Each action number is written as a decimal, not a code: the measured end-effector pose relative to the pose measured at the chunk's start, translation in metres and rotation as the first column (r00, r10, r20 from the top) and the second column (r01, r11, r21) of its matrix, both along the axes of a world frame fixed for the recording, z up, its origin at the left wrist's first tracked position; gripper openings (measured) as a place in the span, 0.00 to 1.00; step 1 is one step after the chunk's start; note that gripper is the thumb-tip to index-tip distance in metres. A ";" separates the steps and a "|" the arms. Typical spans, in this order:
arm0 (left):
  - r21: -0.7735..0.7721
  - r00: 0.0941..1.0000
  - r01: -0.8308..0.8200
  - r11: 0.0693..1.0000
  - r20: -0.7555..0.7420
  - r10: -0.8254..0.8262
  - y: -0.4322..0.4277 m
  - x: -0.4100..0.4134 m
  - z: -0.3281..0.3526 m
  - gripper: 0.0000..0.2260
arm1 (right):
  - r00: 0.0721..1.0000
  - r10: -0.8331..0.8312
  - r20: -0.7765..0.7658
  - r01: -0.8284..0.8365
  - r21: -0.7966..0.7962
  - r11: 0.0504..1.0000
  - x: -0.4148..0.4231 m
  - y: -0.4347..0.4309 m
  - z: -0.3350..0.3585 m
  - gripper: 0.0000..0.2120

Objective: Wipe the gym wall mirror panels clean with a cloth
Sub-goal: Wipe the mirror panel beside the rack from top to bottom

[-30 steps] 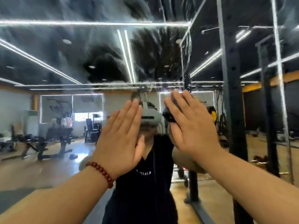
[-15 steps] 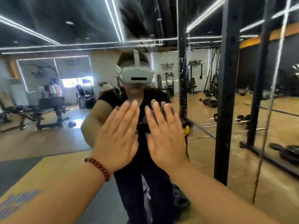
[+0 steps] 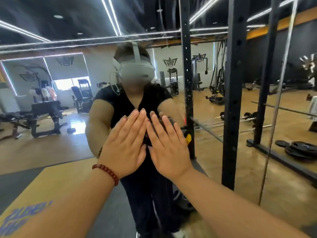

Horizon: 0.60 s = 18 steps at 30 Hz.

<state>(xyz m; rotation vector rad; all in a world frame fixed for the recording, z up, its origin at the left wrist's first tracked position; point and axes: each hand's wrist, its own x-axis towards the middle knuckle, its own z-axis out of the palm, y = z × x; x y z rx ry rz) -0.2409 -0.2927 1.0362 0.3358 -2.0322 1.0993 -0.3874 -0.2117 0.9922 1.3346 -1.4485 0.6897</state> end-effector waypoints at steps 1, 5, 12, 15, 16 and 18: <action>-0.011 1.000 -0.009 1.000 -0.001 0.009 -0.002 0.000 -0.002 0.28 | 0.999 0.000 -0.043 0.000 0.006 1.000 -0.005 0.002 0.001 0.29; -0.023 0.999 -0.049 0.999 -0.011 0.049 -0.002 -0.001 -0.005 0.29 | 0.957 -0.103 0.270 0.127 -0.075 0.989 -0.052 0.029 0.004 0.31; 0.010 1.000 -0.029 1.000 -0.012 0.029 0.002 -0.003 -0.003 0.29 | 0.989 -0.042 0.145 0.049 -0.045 0.998 -0.010 0.006 0.032 0.31; 0.044 0.998 0.045 0.998 -0.055 -0.042 0.010 0.000 0.011 0.28 | 0.997 -0.068 0.037 0.068 0.007 0.998 -0.031 0.020 0.042 0.31; 0.035 0.997 0.050 0.998 -0.069 -0.047 0.012 0.001 0.021 0.27 | 0.989 -0.099 0.111 0.101 -0.011 0.995 -0.043 0.027 0.046 0.31; 0.008 0.995 0.022 1.000 -0.097 -0.022 0.013 -0.002 0.045 0.27 | 0.937 -0.126 0.326 0.163 -0.089 0.983 -0.060 0.037 0.060 0.31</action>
